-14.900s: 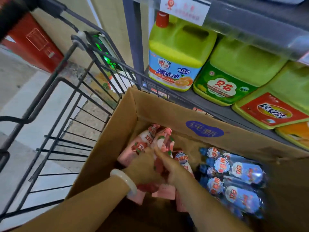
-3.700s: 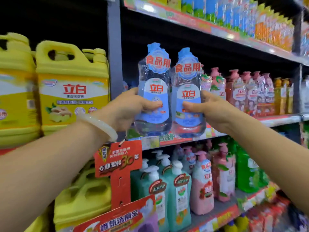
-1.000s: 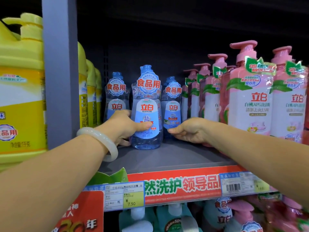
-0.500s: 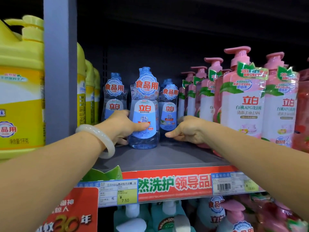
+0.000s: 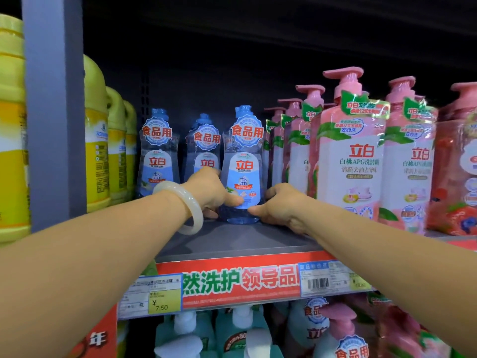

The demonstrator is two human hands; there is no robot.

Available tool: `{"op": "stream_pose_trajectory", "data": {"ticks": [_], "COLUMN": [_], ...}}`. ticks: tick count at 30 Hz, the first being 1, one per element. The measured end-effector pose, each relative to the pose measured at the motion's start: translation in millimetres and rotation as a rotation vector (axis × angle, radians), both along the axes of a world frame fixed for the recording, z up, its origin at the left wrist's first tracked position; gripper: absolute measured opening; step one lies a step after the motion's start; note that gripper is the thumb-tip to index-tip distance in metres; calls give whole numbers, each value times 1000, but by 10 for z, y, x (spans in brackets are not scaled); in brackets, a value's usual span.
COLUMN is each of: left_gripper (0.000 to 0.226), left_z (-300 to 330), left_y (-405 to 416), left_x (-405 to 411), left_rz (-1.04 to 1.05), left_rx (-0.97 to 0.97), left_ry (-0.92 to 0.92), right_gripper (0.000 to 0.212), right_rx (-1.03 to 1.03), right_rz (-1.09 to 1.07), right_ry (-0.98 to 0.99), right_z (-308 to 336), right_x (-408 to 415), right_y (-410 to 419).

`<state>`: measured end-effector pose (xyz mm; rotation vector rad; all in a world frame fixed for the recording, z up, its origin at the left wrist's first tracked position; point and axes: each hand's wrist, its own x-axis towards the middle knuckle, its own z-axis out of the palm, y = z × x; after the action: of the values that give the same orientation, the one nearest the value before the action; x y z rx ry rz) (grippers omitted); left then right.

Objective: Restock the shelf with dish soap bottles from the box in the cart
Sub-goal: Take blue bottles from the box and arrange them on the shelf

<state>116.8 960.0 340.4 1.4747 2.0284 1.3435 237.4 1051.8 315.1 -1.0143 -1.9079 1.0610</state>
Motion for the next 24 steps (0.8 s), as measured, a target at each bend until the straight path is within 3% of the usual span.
{"op": "stream_pose_trajectory", "data": {"ticks": [8, 18, 24], "left_gripper": [44, 58, 55], "left_z": [13, -1, -43], "left_y": [160, 244, 292], "left_x": [-22, -78, -146], "left_rz": [36, 11, -7], "left_rx": [-4, -6, 1], "left_ry": [24, 97, 127], "right_gripper": [30, 30, 50], "right_rx": [-112, -160, -122], "right_rz": [17, 95, 90], "right_ry": [85, 87, 77], "right_z": [5, -16, -54], "right_x": [-55, -89, -130], "right_y": [85, 194, 257]}}
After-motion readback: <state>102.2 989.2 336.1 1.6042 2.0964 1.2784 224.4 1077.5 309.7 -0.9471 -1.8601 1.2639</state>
